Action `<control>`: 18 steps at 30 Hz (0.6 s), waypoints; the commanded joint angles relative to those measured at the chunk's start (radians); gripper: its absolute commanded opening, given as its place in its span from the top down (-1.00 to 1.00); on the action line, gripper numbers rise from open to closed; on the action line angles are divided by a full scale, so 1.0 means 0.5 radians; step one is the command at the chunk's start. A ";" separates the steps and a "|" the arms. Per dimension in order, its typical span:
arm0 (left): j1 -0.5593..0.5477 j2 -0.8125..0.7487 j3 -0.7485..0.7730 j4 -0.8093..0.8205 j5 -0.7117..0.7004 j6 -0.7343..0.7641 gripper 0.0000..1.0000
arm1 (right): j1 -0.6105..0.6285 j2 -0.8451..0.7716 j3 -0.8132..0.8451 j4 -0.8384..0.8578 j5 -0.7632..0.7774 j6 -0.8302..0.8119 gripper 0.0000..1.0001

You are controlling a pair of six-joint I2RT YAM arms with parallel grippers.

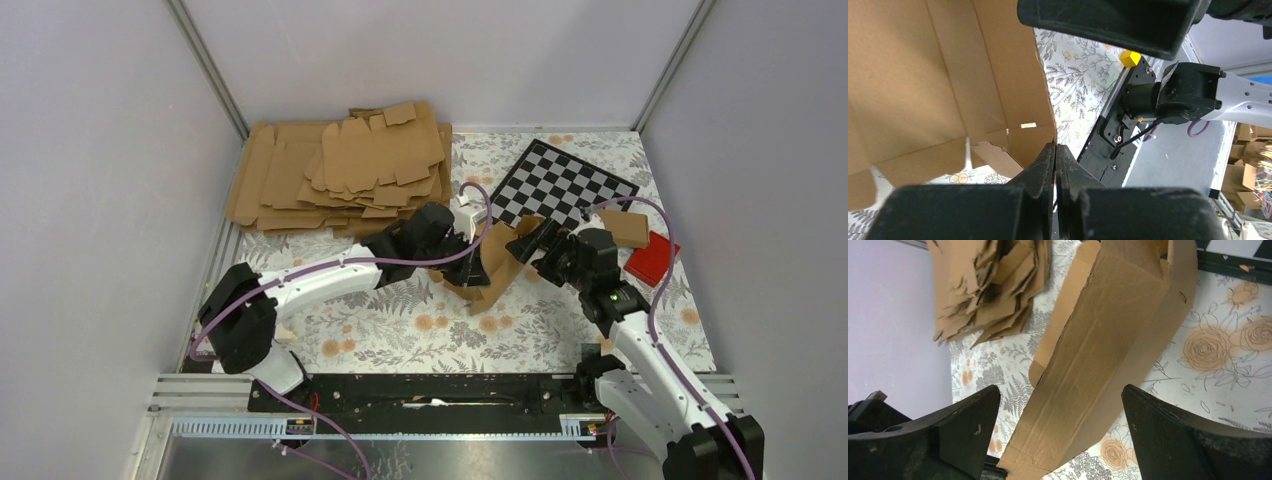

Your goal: Fold the paper box

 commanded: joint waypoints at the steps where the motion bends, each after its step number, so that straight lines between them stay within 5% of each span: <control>1: 0.002 0.023 -0.097 0.284 0.130 -0.099 0.93 | 0.010 0.105 0.116 -0.103 -0.016 0.073 -0.99; 18: -0.065 0.161 -0.135 0.537 0.192 -0.145 0.92 | 0.012 0.320 0.521 -0.787 0.282 -0.032 -0.99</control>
